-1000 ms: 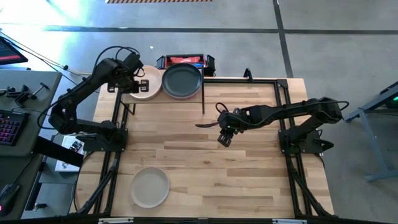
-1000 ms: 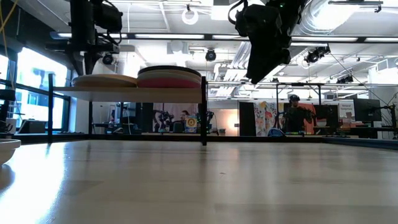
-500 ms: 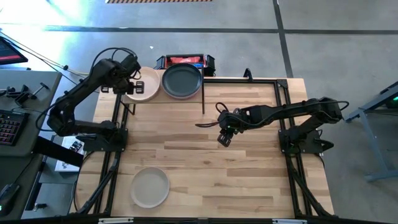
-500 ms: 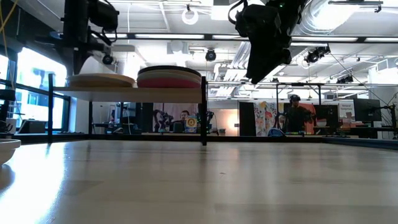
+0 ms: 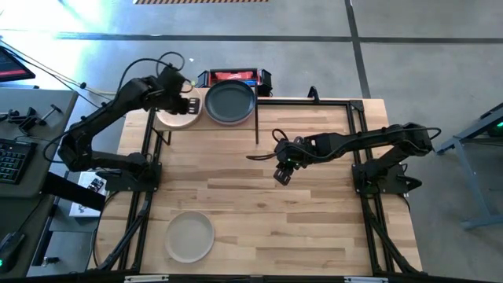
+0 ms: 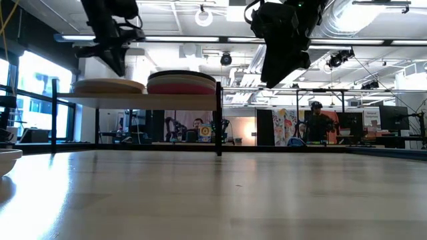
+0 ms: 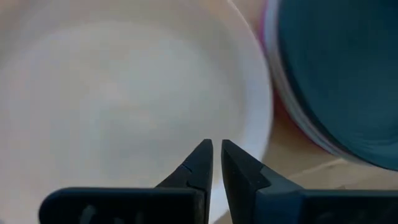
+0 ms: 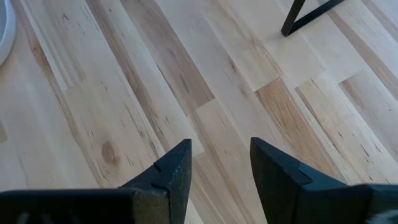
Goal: Place and stack plates onto a shelf
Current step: Stack the light orange plate on top of the blue plate on the shelf
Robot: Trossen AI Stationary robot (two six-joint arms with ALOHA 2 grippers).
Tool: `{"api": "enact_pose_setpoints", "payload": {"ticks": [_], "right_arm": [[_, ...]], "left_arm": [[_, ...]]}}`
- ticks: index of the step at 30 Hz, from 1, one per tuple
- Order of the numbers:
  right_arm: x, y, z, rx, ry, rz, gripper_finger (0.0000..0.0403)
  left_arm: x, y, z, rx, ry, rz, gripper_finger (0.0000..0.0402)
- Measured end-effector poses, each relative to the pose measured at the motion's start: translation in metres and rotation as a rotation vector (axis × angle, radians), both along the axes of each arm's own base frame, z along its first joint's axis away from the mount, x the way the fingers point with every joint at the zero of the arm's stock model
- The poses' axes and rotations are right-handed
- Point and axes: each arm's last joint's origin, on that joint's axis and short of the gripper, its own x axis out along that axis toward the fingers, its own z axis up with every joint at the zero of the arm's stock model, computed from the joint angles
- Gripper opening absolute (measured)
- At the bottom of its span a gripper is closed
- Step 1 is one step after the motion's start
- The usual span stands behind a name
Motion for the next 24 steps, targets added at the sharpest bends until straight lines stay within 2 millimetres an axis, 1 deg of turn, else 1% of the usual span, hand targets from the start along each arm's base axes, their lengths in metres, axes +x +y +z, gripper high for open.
{"api": "enact_pose_setpoints", "payload": {"ticks": [7, 14, 24], "right_arm": [[0.0, 0.0, 0.0, 0.0, 0.0, 0.0, 0.0142], [0.0, 0.0, 0.0, 0.01, -0.003, -0.017, 0.0142], [0.0, 0.0, 0.0, 0.013, -0.003, -0.023, 0.0142]], "left_arm": [[0.013, -0.001, -0.007, -0.013, 0.028, -0.062, 0.0021], [0.022, -0.004, -0.005, 0.016, -0.005, -0.102, 0.0021], [0.027, -0.01, -0.005, 0.012, -0.005, -0.134, 0.0021]]}}
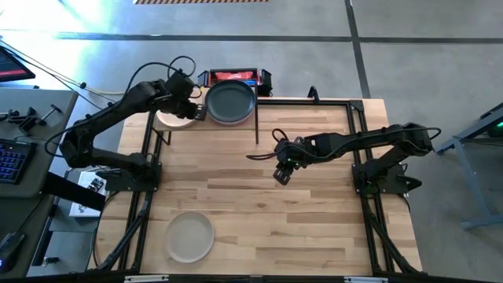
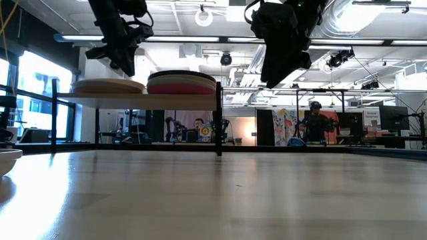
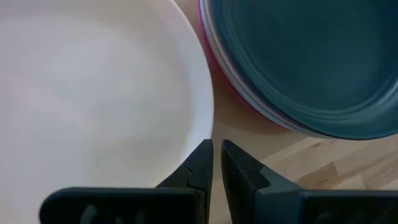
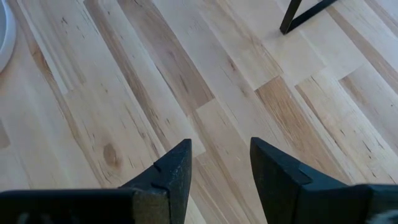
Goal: Place and stack plates onto a shelf
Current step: Stack the light orange plate on top of the blue plate on the shelf, then stack the gray plate on top of the light orange plate on the shelf
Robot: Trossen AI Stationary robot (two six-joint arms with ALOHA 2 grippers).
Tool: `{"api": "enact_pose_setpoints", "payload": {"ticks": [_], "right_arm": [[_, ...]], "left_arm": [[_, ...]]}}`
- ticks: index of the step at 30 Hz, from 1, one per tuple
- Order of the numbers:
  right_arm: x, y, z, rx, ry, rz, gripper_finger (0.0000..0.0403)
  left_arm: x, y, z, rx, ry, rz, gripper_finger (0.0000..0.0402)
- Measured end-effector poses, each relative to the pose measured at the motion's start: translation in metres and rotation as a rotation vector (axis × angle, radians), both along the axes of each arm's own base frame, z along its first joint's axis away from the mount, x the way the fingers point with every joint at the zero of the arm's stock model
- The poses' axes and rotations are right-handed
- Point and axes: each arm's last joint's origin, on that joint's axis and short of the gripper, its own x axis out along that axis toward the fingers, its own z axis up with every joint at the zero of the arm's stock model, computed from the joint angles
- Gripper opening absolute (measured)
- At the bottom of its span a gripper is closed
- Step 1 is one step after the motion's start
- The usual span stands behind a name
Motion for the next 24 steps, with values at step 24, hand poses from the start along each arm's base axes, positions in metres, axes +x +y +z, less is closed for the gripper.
{"api": "enact_pose_setpoints", "payload": {"ticks": [24], "right_arm": [[0.0, 0.0, 0.0, 0.0, 0.0, -0.001, 0.0142]], "left_arm": [[0.005, 0.0, 0.009, 0.016, -0.012, -0.009, 0.0021]]}}
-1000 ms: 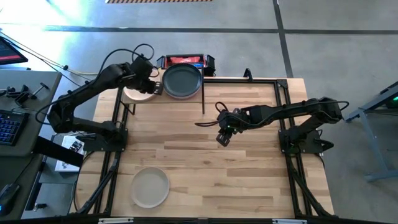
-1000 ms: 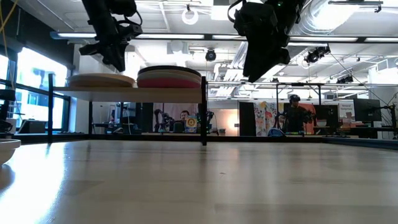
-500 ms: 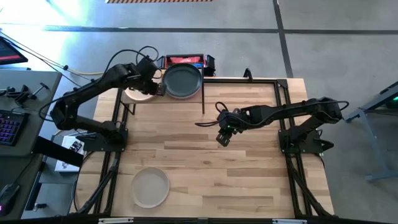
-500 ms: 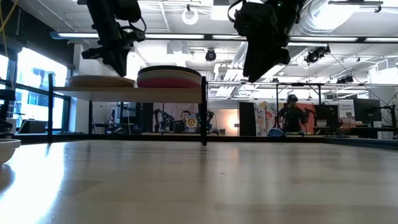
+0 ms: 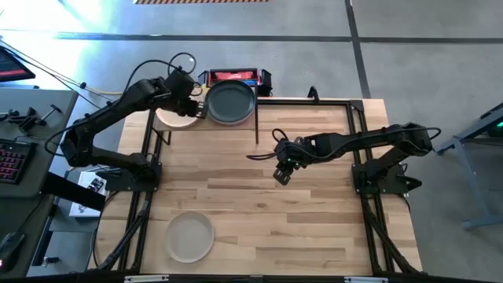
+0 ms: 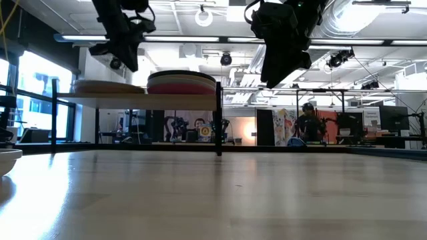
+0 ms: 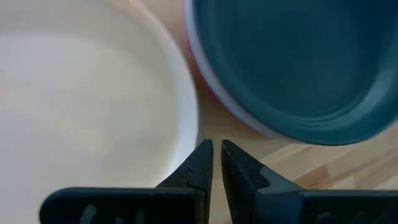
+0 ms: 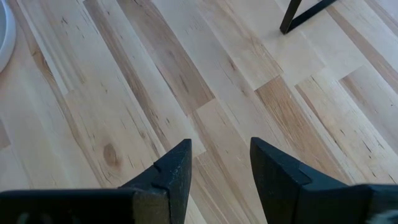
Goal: Place and stack plates onto a shelf
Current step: Stack the gray plate on top of the light orange plate on the shelf
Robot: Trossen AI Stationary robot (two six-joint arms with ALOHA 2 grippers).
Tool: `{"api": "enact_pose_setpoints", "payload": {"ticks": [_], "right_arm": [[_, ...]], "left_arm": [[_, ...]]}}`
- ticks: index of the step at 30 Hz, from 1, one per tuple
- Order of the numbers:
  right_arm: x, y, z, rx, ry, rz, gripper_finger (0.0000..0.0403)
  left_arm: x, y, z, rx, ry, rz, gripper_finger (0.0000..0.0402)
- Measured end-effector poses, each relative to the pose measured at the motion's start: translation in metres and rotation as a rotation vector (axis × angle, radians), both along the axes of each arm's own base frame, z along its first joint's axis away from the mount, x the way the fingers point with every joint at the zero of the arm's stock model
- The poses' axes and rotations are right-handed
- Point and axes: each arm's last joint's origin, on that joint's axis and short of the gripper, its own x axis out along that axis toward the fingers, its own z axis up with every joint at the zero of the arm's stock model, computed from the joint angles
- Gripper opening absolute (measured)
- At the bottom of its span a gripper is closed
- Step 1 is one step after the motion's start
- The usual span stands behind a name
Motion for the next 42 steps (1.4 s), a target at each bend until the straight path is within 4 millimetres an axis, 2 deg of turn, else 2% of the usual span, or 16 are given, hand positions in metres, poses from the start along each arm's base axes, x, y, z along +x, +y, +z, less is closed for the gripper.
{"api": "enact_pose_setpoints", "payload": {"ticks": [5, 11, 15, 19, 26, 30, 36, 42], "right_arm": [[0.0, 0.0, 0.0, 0.001, 0.0, -0.002, 0.0142], [0.0, 0.0, 0.0, 0.014, -0.004, -0.024, 0.0142], [0.0, 0.0, 0.0, 0.017, -0.005, -0.029, 0.0142], [0.0, 0.0, 0.0, 0.017, -0.005, -0.029, 0.0142], [0.0, 0.001, 0.0, 0.022, 0.001, 0.033, 0.0142], [0.002, 0.003, 0.001, 0.033, -0.017, 0.119, 0.0142], [0.01, 0.006, 0.007, 0.048, -0.117, 0.153, 0.0142], [0.017, 0.011, 0.013, 0.037, -0.211, 0.188, 0.0142]], "left_arm": [[-0.013, -0.004, 0.011, 0.015, 0.052, -0.006, 0.0021], [-0.036, -0.003, 0.006, -0.005, 0.261, 0.08, 0.0021], [-0.038, 0.001, 0.006, -0.025, 0.244, 0.09, 0.0021], [-0.037, -0.003, 0.006, -0.124, 0.143, 0.022, 0.0021], [-0.024, -0.037, 0.015, -0.219, 0.007, -0.131, 0.0021], [-0.014, -0.062, 0.018, -0.235, -0.004, -0.216, 0.0021], [0.002, -0.099, 0.017, -0.281, 0.004, -0.327, 0.0021], [0.01, -0.13, 0.016, -0.31, 0.023, -0.359, 0.0021]]}}
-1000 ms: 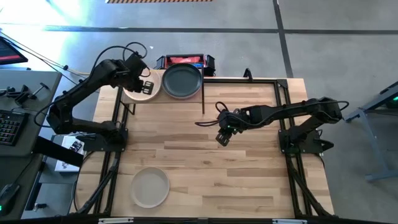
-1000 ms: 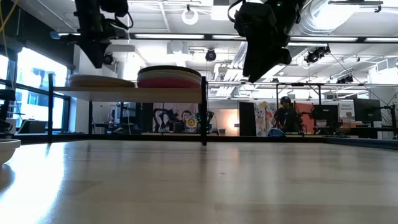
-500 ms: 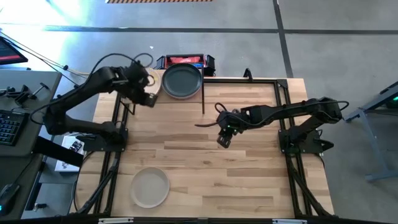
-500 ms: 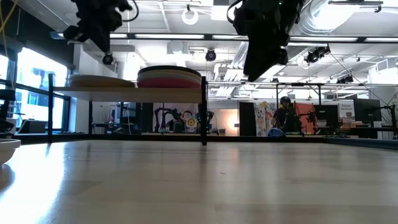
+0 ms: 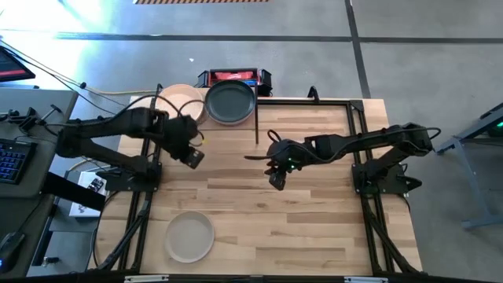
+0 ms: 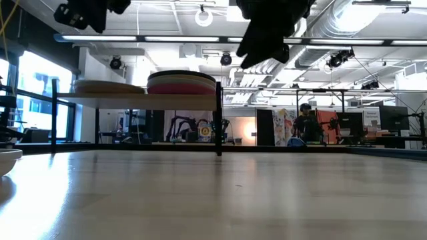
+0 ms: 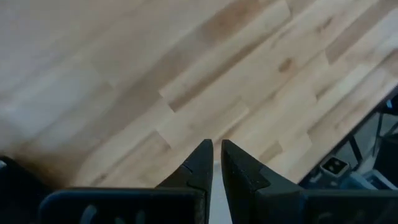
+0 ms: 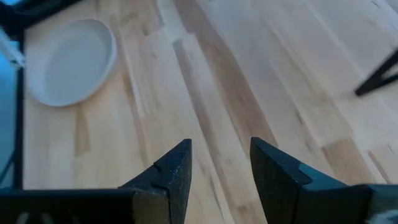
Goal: Place and stack plates onto a shelf
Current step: Stack the gray plate on top of the light orange plate on the shelf
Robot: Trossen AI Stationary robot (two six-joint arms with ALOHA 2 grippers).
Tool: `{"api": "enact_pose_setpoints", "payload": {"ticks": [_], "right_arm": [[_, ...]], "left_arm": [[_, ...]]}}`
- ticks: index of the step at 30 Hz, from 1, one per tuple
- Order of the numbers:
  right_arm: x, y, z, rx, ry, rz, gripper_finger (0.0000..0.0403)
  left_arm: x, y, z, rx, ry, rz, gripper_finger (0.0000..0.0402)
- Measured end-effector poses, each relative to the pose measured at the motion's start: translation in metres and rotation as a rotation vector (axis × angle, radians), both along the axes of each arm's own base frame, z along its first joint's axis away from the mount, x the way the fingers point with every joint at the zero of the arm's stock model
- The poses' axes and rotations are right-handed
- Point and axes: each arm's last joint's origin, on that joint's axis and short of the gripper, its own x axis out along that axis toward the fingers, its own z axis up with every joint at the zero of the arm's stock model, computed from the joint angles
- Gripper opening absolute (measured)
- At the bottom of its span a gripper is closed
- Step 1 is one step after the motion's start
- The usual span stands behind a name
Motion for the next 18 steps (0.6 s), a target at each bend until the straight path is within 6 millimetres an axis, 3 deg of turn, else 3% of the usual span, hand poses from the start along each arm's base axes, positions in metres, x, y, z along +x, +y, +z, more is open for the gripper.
{"api": "enact_pose_setpoints", "payload": {"ticks": [8, 18], "right_arm": [[0.003, 0.011, 0.004, 0.025, -0.055, 0.056, 0.0142], [0.003, 0.014, 0.004, 0.055, -0.06, 0.031, 0.0142]], "left_arm": [[0.001, -0.038, 0.0, -0.061, 0.006, -0.043, 0.0021], [0.007, -0.084, -0.012, -0.017, 0.078, -0.115, 0.0021]]}}
